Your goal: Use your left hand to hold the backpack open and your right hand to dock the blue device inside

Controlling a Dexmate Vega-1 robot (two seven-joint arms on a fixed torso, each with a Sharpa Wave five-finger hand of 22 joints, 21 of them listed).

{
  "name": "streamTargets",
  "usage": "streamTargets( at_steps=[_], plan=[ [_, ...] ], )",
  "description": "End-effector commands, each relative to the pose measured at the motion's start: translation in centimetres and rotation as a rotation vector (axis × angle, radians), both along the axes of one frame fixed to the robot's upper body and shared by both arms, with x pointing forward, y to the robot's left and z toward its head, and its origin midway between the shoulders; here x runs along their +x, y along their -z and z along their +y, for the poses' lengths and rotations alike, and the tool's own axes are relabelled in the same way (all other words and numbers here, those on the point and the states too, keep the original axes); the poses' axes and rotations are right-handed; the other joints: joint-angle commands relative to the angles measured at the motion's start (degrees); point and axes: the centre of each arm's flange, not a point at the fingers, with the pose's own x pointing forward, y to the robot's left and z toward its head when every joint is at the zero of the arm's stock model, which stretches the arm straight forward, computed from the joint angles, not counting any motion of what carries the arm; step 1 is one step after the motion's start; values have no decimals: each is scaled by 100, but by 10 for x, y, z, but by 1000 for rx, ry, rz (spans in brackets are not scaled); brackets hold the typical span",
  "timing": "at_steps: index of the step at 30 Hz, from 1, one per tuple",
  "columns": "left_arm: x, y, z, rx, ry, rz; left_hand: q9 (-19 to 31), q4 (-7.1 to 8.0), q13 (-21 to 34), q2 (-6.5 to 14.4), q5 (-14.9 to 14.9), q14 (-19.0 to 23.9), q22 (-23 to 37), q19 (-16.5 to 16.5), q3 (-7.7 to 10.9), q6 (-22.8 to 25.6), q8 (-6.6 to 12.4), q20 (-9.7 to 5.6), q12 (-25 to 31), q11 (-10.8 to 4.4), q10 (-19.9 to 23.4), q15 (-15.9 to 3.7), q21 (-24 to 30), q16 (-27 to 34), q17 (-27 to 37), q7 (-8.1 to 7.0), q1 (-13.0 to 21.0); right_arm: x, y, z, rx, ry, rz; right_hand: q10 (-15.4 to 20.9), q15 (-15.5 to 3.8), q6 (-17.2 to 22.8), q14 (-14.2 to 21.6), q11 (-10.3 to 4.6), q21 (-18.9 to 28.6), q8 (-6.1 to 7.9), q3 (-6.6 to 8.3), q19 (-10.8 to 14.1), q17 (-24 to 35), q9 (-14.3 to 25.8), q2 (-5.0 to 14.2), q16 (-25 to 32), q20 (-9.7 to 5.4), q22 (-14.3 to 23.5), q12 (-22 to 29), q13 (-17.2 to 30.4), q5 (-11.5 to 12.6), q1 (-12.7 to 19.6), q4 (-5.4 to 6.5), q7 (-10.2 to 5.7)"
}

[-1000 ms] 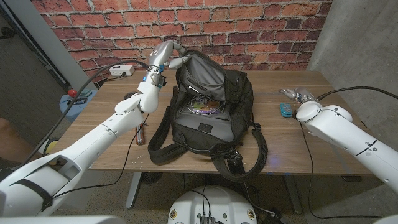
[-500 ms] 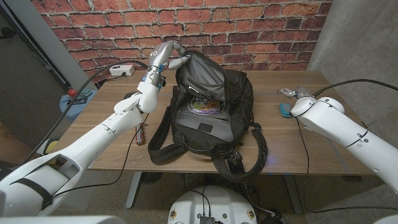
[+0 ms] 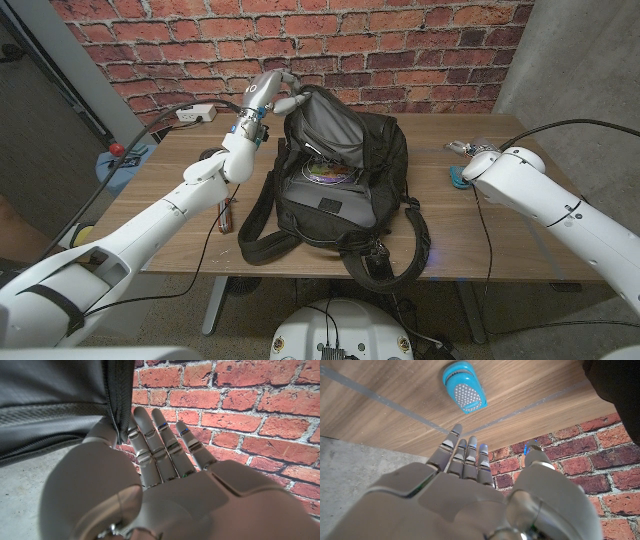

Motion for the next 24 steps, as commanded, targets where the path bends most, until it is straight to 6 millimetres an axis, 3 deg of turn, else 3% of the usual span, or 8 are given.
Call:
streamTargets(
  at_steps=[1, 24],
  plan=[
    [-1, 8, -4, 37, 54, 29, -17, 31, -46, 94, 13, 3, 7, -34, -15, 7, 7, 0, -17, -53, -24, 22, -14, -40, 34, -35, 21, -3, 0, 2, -16, 35, 23, 31, 60, 34, 23, 25, -11, 2, -19, 6, 13, 18, 15, -26, 54, 22, 39, 45, 32, 70, -6, 88],
    [-7, 14, -5, 48, 75, 26, -74, 35, -78, 104, 9, 1, 9, -51, -26, -2, -17, -22, -30, -64, -41, -6, -19, -95, 67, -52, -2, 11, -5, 6, -91, 42, 121, 87, 88, 97, 102, 58, -5, 10, -19, 47, 29, 26, 21, -13, 124, 23, 137, 169, 30, 193, -15, 122]
  ],
)
